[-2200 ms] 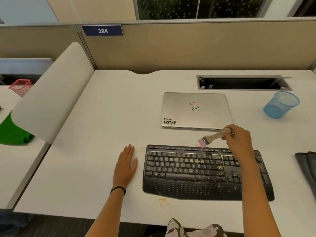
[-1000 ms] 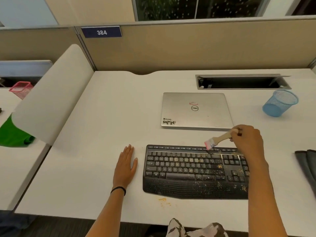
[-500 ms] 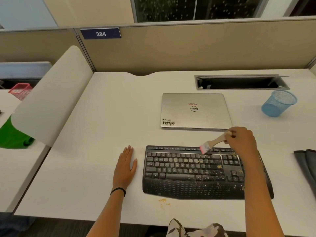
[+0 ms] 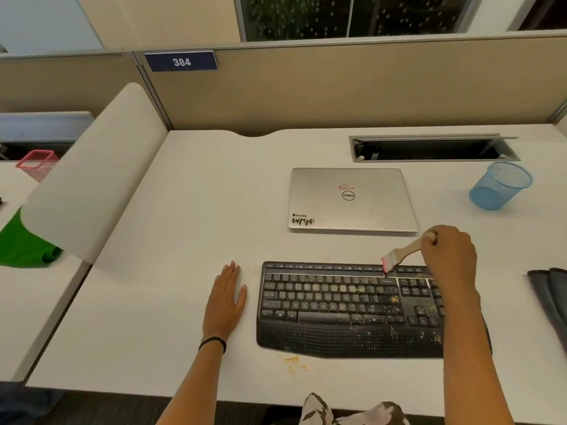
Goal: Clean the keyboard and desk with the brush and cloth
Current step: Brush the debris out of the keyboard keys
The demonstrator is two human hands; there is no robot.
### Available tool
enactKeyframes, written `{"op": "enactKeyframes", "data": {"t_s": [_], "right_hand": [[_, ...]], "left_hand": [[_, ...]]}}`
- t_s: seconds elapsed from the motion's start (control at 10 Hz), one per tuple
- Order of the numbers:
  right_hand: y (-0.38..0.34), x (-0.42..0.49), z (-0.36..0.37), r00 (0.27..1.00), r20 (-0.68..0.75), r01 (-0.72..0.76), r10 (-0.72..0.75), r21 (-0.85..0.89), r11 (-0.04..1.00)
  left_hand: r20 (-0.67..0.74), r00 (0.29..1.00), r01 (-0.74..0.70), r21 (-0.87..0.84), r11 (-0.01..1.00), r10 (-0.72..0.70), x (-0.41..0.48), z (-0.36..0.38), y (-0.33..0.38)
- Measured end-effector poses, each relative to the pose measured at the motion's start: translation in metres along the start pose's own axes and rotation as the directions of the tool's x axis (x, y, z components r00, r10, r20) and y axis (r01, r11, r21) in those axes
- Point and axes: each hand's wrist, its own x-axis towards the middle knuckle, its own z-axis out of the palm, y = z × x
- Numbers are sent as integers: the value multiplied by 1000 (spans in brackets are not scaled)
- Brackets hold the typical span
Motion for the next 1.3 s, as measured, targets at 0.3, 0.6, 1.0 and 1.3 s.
{"op": "enactKeyframes", "data": {"t_s": [0.3, 0.6, 1.0, 1.3], "right_hand": [[8, -2, 0, 995, 96, -38, 26, 121, 992], [17, -2, -1, 976, 214, -11, -31, 189, 982], [17, -6, 1, 984, 178, -38, 2, 195, 980], [7, -10, 0, 990, 134, -4, -49, 369, 930]], "left_hand": [[4, 1000, 1, -6, 1000, 0, 0, -1, 1], [19, 1000, 4, 1, 1000, -4, 1, 0, -1], [13, 1000, 9, -9, 1000, -9, 0, 0, -1], [-1, 1000, 6, -15, 1000, -6, -1, 0, 0]]}}
